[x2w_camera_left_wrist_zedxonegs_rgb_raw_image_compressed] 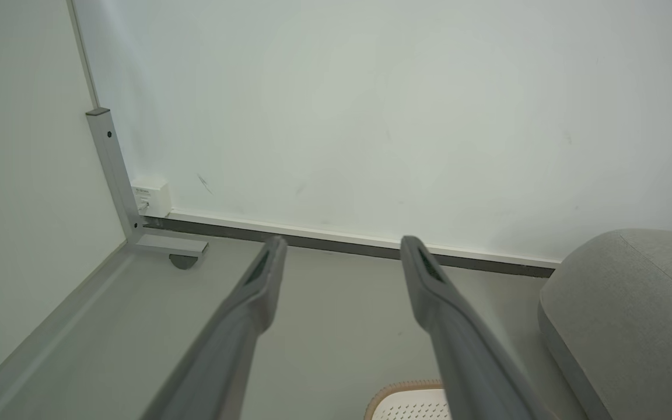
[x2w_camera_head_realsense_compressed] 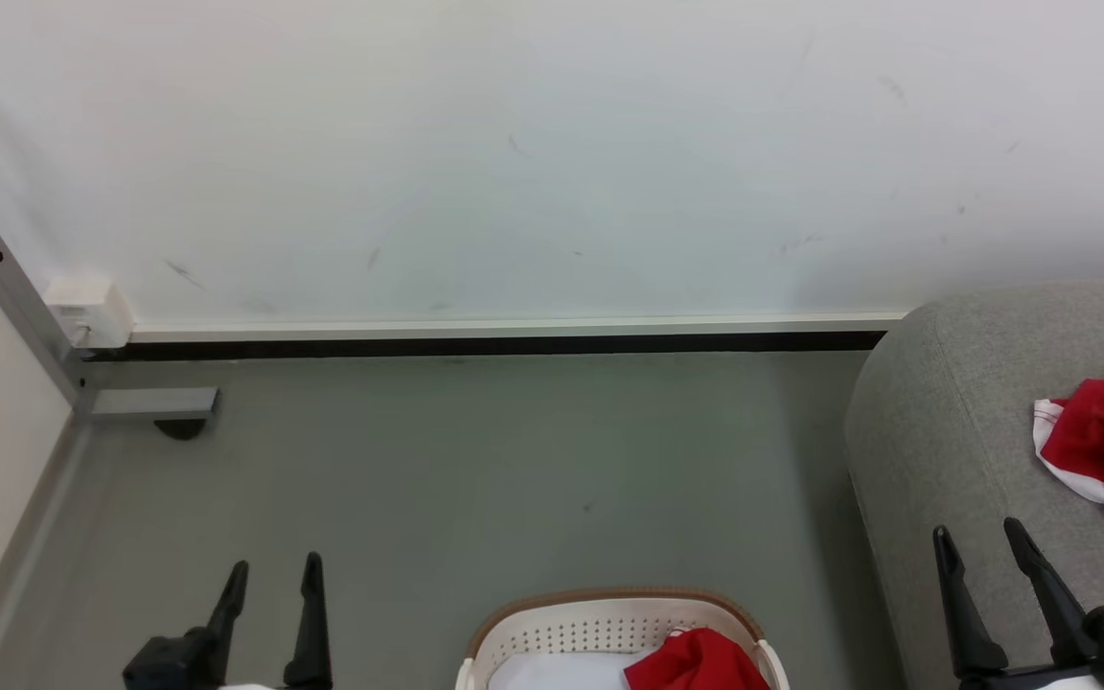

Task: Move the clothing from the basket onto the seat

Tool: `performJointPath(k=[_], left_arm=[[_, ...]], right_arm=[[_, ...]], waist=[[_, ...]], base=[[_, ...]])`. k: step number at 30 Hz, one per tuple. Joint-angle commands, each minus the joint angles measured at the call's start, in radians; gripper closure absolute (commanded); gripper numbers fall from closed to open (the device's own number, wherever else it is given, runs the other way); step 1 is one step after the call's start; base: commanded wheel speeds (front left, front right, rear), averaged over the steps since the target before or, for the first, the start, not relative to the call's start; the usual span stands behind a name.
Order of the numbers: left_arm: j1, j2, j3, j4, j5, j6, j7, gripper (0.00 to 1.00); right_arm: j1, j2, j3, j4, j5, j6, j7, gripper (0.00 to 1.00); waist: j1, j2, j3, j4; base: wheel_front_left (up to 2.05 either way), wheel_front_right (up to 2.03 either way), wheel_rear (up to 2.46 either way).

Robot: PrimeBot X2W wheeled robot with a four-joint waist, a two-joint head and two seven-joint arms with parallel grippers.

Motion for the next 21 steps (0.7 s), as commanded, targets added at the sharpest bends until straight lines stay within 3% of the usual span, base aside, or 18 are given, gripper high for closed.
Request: performJointPath(k=[1, 21], left_arm=[[0.013, -0.004, 0.007, 0.000, 0.021, -0.003, 0.000, 0.00], [-0.003, -0.042, 0.076, 0.028, 0.073, -0.060, -0.001, 0.00]], right_arm=[[0.021, 0.003, -0.002, -0.007, -0.012, -0.002, -0.003, 0.00], [0.006, 0.023, 0.006, -0.015, -0.023, -0.002, -0.003, 0.00]], waist=[[0.0000, 0.0000, 0.001, -0.002], [0.0000, 0.0000, 0.003, -0.010]], base=[[0.00, 0.00, 0.00], [0.00, 0.00, 0.00]])
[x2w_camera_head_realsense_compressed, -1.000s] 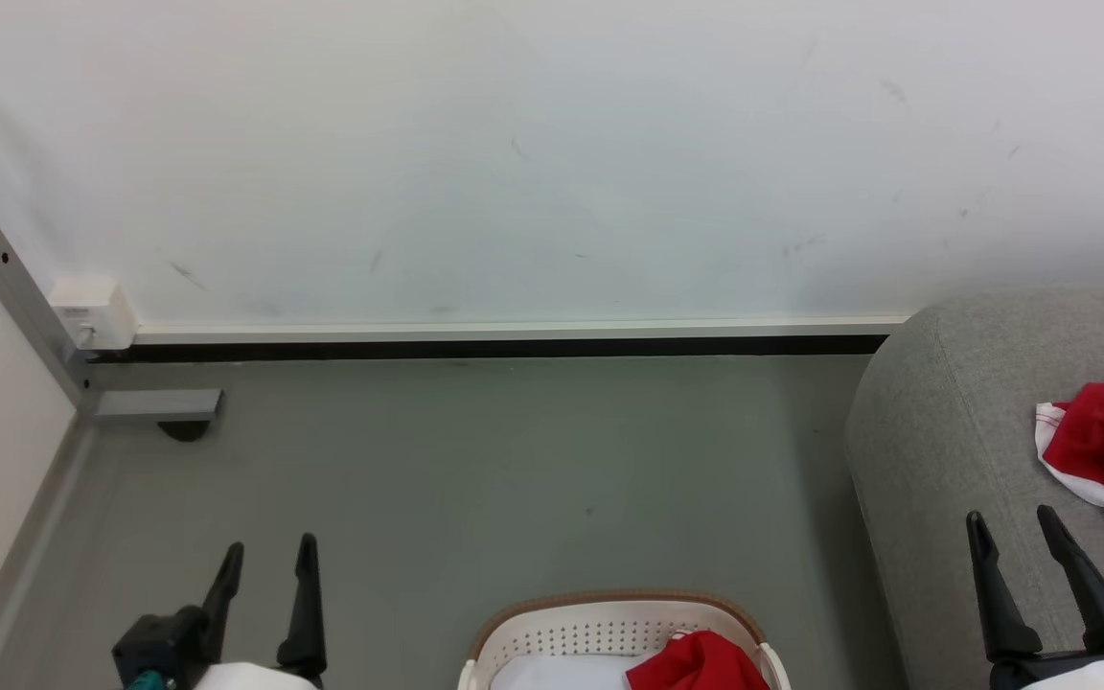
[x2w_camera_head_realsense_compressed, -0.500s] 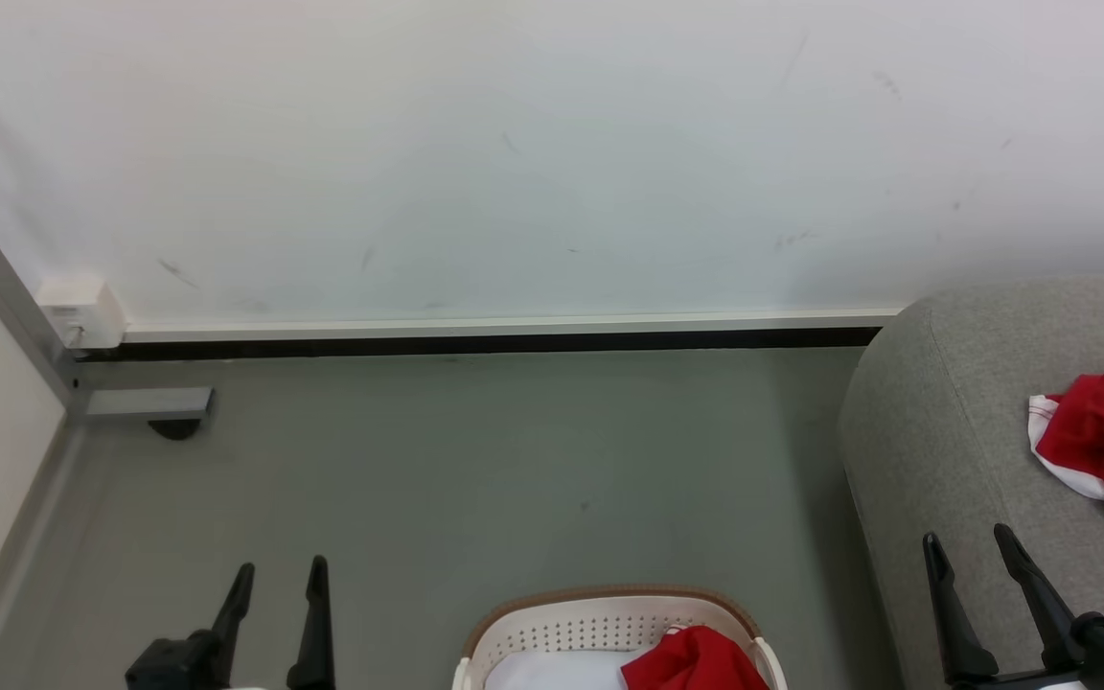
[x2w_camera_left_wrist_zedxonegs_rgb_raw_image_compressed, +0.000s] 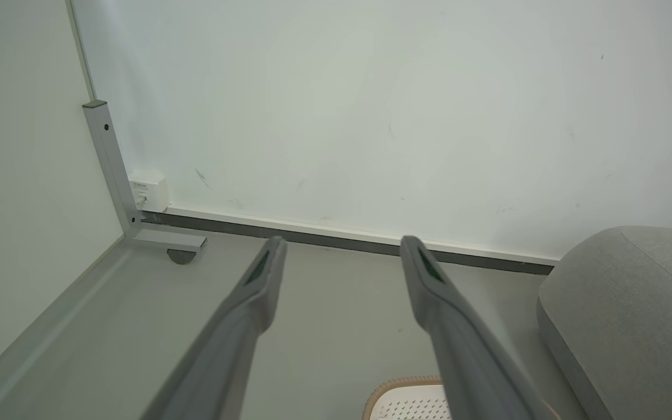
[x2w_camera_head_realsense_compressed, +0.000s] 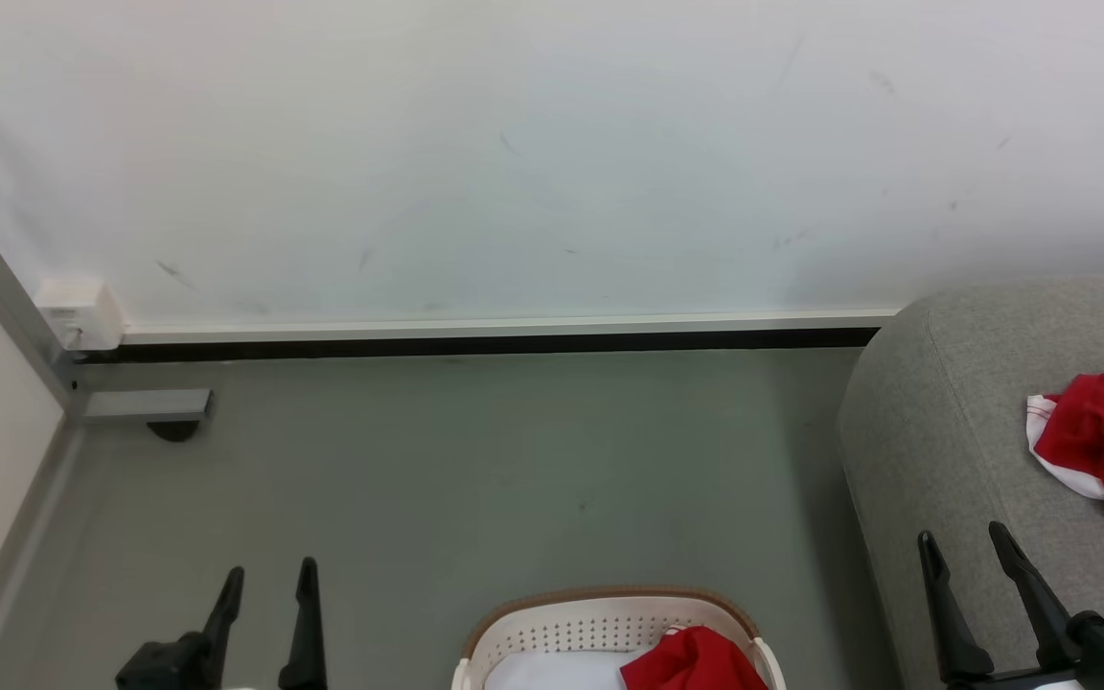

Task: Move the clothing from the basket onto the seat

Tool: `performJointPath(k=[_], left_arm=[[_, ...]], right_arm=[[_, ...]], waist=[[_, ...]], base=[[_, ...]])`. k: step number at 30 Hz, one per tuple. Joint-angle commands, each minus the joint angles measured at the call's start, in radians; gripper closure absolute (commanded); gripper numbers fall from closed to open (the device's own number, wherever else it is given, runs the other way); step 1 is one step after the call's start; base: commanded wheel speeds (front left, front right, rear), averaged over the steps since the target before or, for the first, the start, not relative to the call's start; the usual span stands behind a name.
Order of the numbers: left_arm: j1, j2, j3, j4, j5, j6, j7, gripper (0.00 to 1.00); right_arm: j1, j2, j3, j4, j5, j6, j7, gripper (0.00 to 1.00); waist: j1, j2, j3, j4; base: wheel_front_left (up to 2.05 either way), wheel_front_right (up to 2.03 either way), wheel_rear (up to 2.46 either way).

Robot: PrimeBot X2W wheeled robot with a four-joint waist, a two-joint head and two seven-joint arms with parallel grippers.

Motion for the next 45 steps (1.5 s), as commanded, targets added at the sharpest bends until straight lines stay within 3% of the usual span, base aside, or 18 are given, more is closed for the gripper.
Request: performJointPath(k=[1, 11, 20, 32, 45], left_arm=[[-0.004, 0.003, 0.005, 0.004, 0.015, -0.004, -0.001, 0.00], [-0.016, 0.001, -0.001, 0.002, -0.008, -0.006, -0.001, 0.00], [-0.052, 0.002, -0.054, 0.015, -0.028, -0.019, -0.001, 0.00], [-0.212, 0.002, -0.140, 0.074, 0.019, -0.052, -0.001, 0.00], [-0.451, 0.023, -0.303, 0.303, 0.054, -0.090, 0.022, 0.00]], right_arm=[[-0.006, -0.002, -0.001, -0.002, 0.012, -0.002, -0.003, 0.00], [-0.018, -0.003, 0.002, -0.004, 0.013, -0.002, -0.003, 0.00], [-0.052, -0.020, -0.012, -0.013, 0.012, -0.002, -0.003, 0.00], [-0.185, -0.033, -0.044, -0.058, 0.016, -0.002, -0.003, 0.00], [-0.389, -0.013, -0.075, -0.132, 0.026, -0.002, -0.002, 0.00]], waist=[[0.0000, -0.0001, 0.001, 0.000], [0.0000, -0.0001, 0.008, -0.015], [0.0000, -0.0001, 0.047, -0.074], [0.0000, -0.0001, 0.251, -0.179], [0.0000, -0.0001, 0.476, -0.256]], base=[[0.00, 0.00, 0.00], [0.00, 0.00, 0.00], [0.00, 0.00, 0.00], [0.00, 0.00, 0.00], [0.00, 0.00, 0.00]])
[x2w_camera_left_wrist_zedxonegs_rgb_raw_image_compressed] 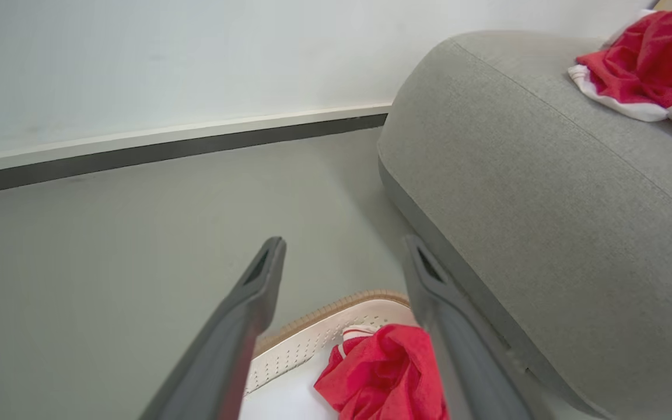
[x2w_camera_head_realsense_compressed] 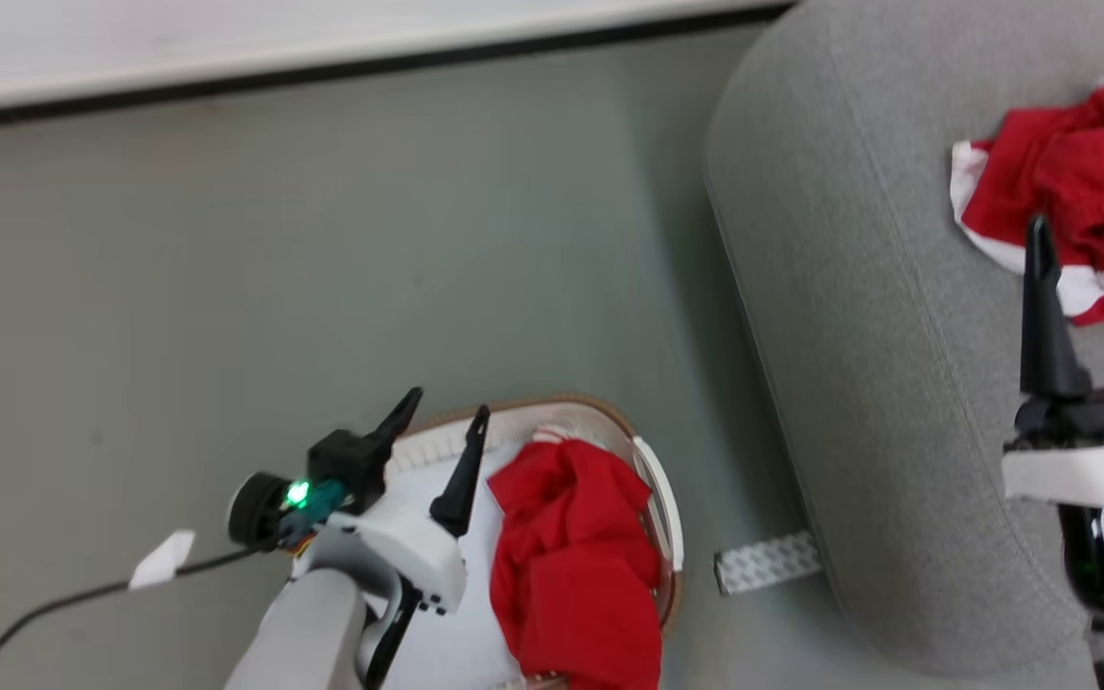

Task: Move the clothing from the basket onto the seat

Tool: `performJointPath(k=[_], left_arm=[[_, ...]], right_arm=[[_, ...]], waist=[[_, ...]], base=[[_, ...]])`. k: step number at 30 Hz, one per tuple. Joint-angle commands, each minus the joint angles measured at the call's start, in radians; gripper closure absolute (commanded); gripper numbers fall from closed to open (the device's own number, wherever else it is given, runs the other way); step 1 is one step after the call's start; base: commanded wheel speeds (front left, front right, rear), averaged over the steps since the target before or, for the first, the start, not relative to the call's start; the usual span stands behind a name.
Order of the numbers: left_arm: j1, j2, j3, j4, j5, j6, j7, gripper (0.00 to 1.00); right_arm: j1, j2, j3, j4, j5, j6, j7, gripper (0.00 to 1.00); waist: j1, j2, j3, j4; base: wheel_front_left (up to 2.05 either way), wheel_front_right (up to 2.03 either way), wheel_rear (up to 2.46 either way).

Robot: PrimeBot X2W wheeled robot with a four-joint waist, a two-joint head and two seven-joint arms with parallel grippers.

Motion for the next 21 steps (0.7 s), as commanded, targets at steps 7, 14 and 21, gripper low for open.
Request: performJointPath(k=[7, 14, 21], left_arm=[[-0.114, 0.011, -0.187, 0.098, -0.034, -0.006, 0.046, 0.00], [-0.198, 0.028, -0.337, 0.161, -0.085, -0.005, 0.083, 0.00], [-0.302, 0.052, -0.476, 0.263, -0.165, -0.005, 0.126, 0.00]], right_arm=[[-0.108, 0.016, -0.013, -0.053, -0.007, -0.002, 0.001, 0.00], [-0.173, 0.038, -0.025, -0.086, -0.018, -0.002, 0.001, 0.00], [-0.225, 0.072, -0.012, -0.117, -0.019, -0.002, 0.001, 0.00]], waist=[[-0.0003, -0.0001, 0.164, -0.057], [-0.0003, -0.0001, 0.244, -0.077], [-0.0003, -0.0001, 0.324, -0.115]], base=[[0.00, 0.00, 0.00], [0.00, 0.00, 0.00], [0.00, 0.00, 0.00]])
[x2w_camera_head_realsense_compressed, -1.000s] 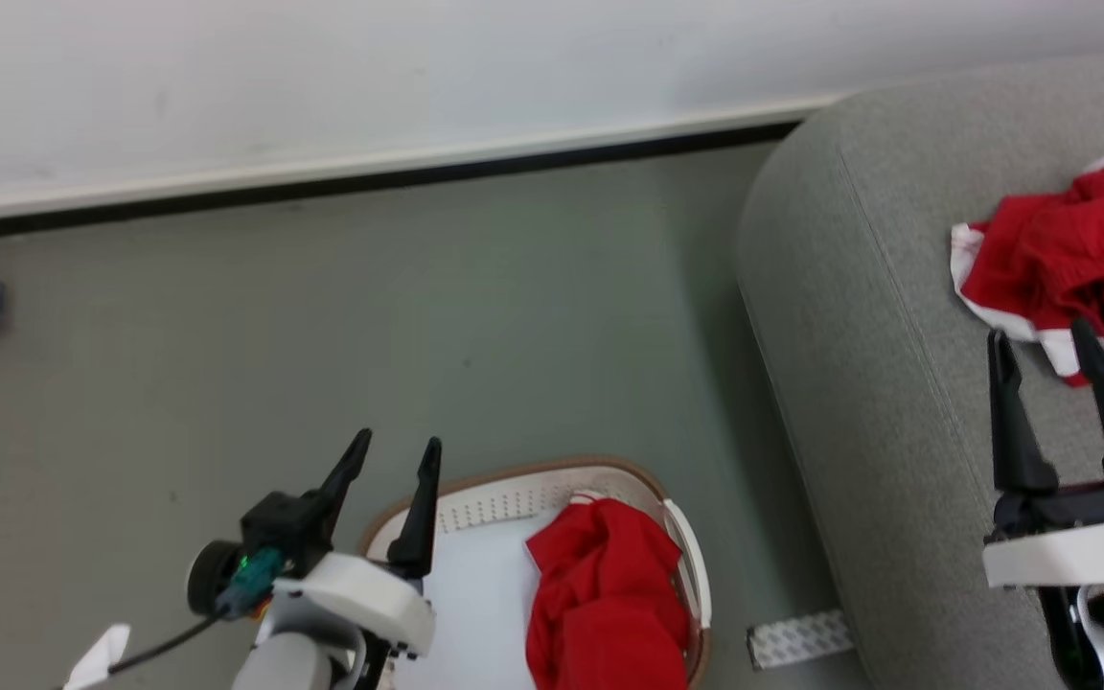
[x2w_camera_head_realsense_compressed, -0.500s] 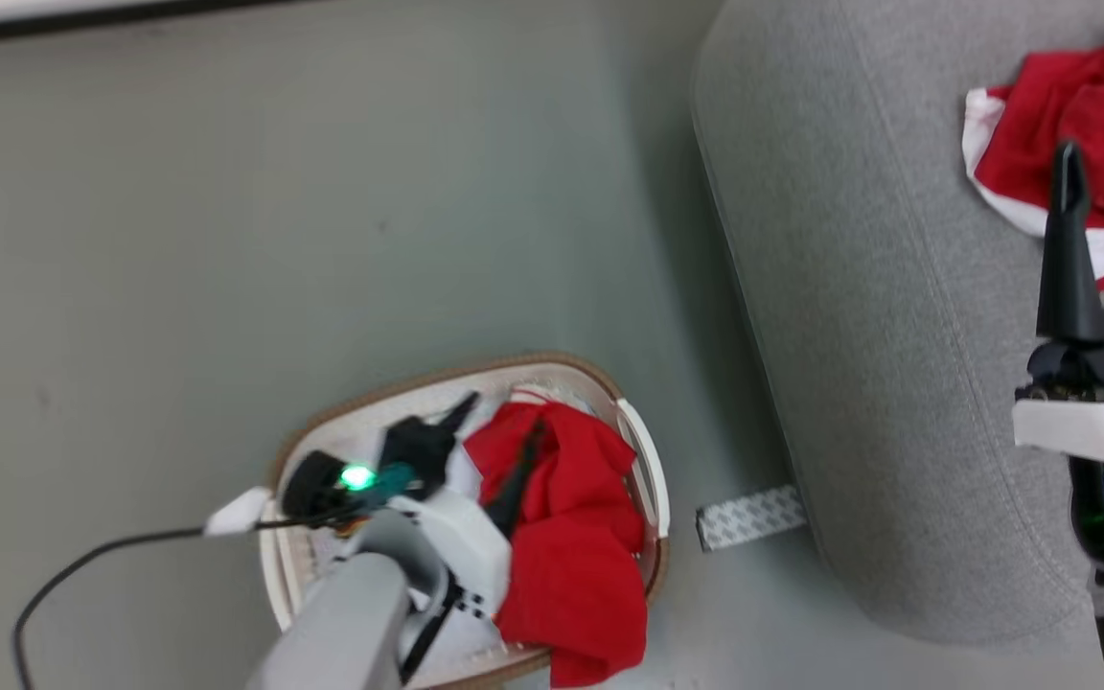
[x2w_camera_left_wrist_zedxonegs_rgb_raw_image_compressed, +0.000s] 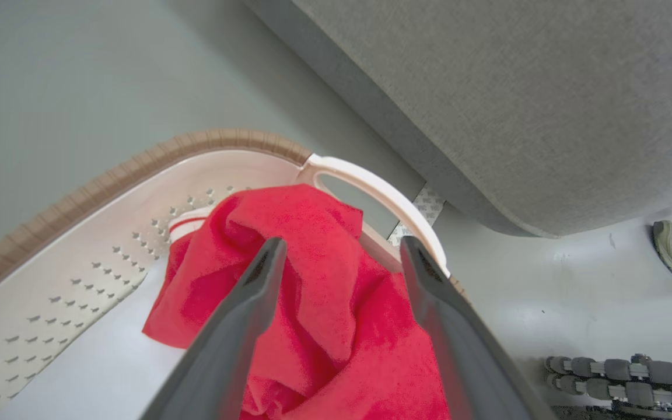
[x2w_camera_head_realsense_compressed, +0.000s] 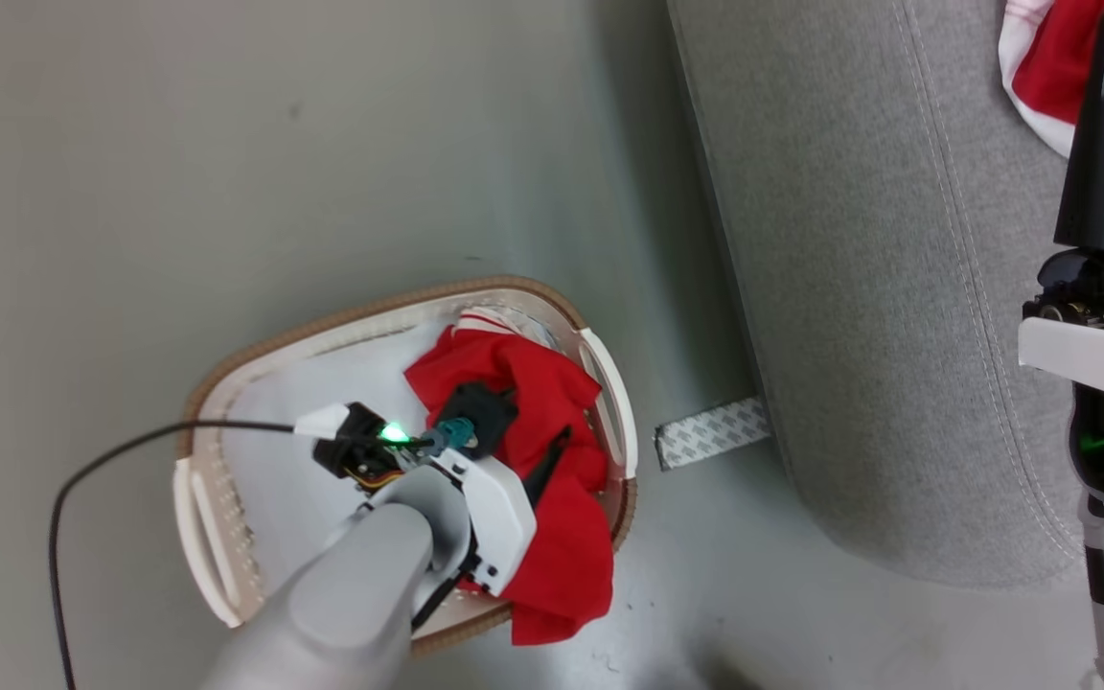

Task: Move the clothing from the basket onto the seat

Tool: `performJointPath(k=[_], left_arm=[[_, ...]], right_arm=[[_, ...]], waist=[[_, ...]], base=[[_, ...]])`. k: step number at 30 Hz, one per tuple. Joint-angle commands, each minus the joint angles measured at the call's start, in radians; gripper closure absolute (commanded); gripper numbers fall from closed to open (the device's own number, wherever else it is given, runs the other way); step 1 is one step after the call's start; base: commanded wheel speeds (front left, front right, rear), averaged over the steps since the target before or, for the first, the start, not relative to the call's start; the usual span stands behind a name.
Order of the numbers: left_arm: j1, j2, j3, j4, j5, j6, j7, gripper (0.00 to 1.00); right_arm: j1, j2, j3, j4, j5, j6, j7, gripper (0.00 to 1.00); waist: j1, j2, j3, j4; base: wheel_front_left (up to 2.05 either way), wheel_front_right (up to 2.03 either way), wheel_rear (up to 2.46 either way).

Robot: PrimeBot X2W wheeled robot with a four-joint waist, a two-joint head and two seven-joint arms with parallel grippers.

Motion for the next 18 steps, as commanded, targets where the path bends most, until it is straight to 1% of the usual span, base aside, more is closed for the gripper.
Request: performJointPath(k=[1, 3, 6, 11, 18], left_arm=[[-0.029, 0.015, -0.020, 0.029, -0.031, 0.002, 0.014, 0.00], [-0.041, 0.018, -0.033, 0.045, -0.035, 0.002, 0.018, 0.00], [-0.081, 0.033, -0.081, 0.104, -0.070, 0.002, 0.033, 0.00], [-0.111, 0.040, -0.117, 0.168, -0.099, 0.002, 0.058, 0.00], [-0.148, 0.046, -0.171, 0.281, -0.156, 0.002, 0.170, 0.00]], right_arm=[[-0.016, 0.012, 0.000, -0.007, -0.003, -0.002, 0.001, 0.00], [-0.014, 0.015, 0.001, -0.008, -0.001, -0.002, 0.001, 0.00], [-0.009, 0.029, 0.003, -0.003, -0.010, -0.002, 0.001, 0.00], [-0.007, 0.038, 0.000, -0.006, -0.004, -0.002, 0.001, 0.00], [-0.007, 0.050, 0.003, -0.007, 0.000, -0.002, 0.001, 0.00]], waist=[[-0.0002, 0.0000, 0.031, -0.024], [-0.0002, 0.0000, 0.040, -0.029], [-0.0002, 0.0000, 0.066, -0.045], [-0.0002, 0.0000, 0.085, -0.063], [-0.0002, 0.0000, 0.114, -0.082]], base=[[0.00, 0.00, 0.00], [0.00, 0.00, 0.00], [0.00, 0.00, 0.00], [0.00, 0.00, 0.00], [0.00, 0.00, 0.00]])
